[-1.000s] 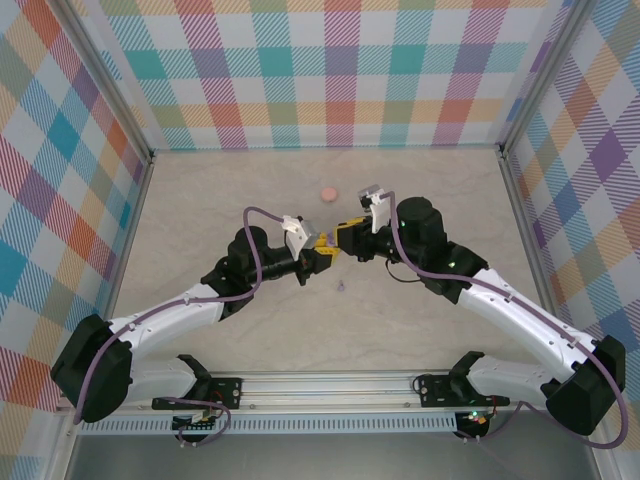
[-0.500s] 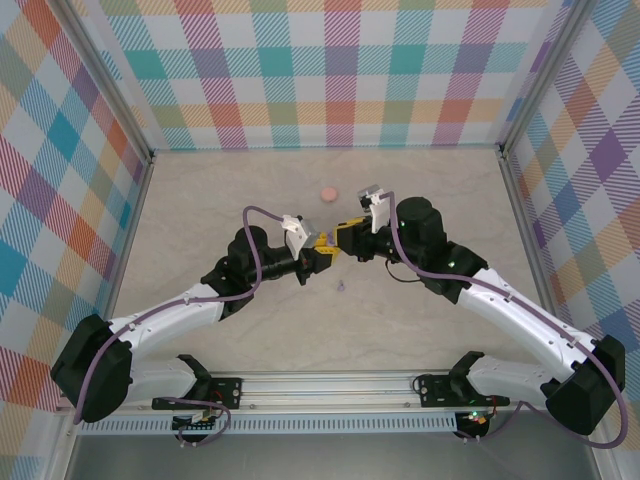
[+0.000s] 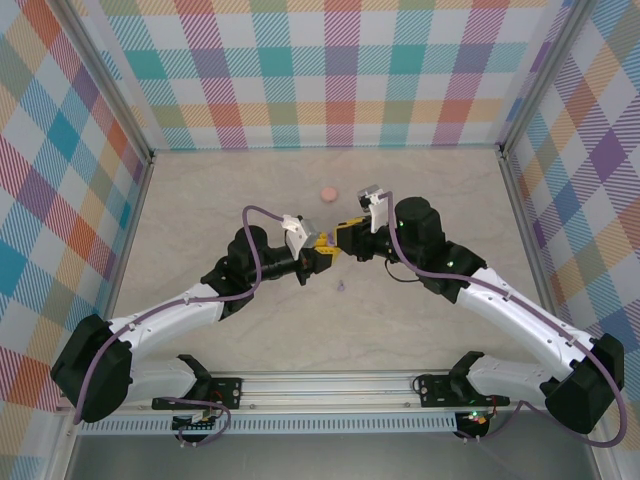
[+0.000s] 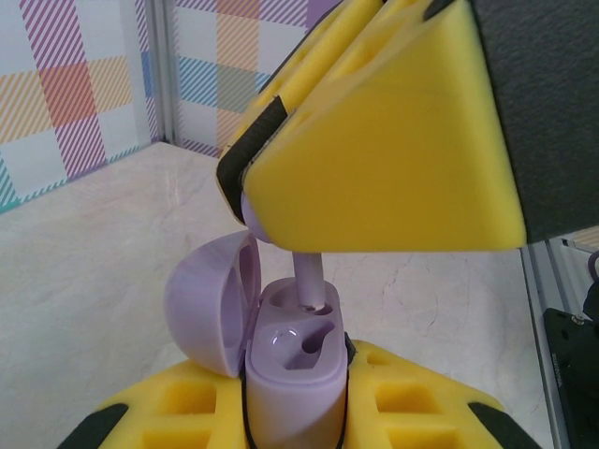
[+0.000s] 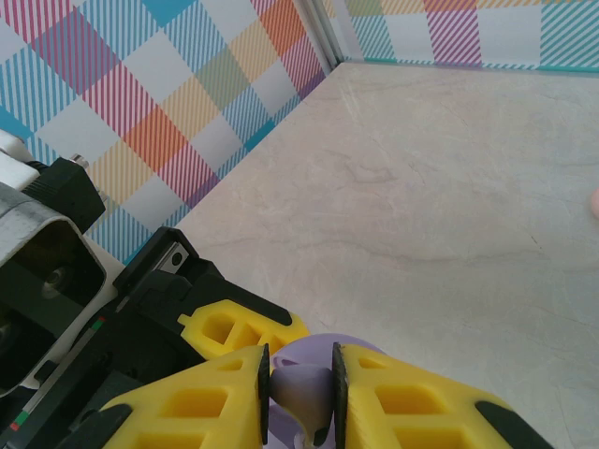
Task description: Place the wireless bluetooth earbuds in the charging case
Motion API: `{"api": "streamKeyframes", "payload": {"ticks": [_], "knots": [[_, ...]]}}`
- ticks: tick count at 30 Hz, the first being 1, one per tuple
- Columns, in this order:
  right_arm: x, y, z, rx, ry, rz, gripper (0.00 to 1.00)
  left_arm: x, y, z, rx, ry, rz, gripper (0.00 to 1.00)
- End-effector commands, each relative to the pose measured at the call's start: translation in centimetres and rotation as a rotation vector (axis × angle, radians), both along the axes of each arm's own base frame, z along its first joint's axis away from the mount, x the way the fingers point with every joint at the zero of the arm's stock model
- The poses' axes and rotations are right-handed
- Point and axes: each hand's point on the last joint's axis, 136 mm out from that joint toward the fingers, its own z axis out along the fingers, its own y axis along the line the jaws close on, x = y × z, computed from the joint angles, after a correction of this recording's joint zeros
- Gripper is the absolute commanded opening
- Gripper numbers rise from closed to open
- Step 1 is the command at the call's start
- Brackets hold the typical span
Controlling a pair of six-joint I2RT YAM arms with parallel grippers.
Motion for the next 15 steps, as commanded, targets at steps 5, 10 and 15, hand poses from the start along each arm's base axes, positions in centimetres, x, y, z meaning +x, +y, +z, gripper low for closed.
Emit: {"api": "streamKeyframes", "payload": {"ticks": [5,10,15], "knots": [[0.11,0.5,0.29,-0.003,-0.033,0.013,0.26,-0.63,-0.97,2.68,-0.063,-0.031,-0.043,0.21],[0.06,0.5,0.14,-0.008,-0.033,0.015,0.26,-0.5,-0.98,2.67,-0.067,-0.022,-0.037,0.21],[0.01,0.43,-0.06,-0.014,-0.033,0.015,0.26,-0.22,-0.9,2.74,-0.068,-0.013,-0.02,0.21]]}}
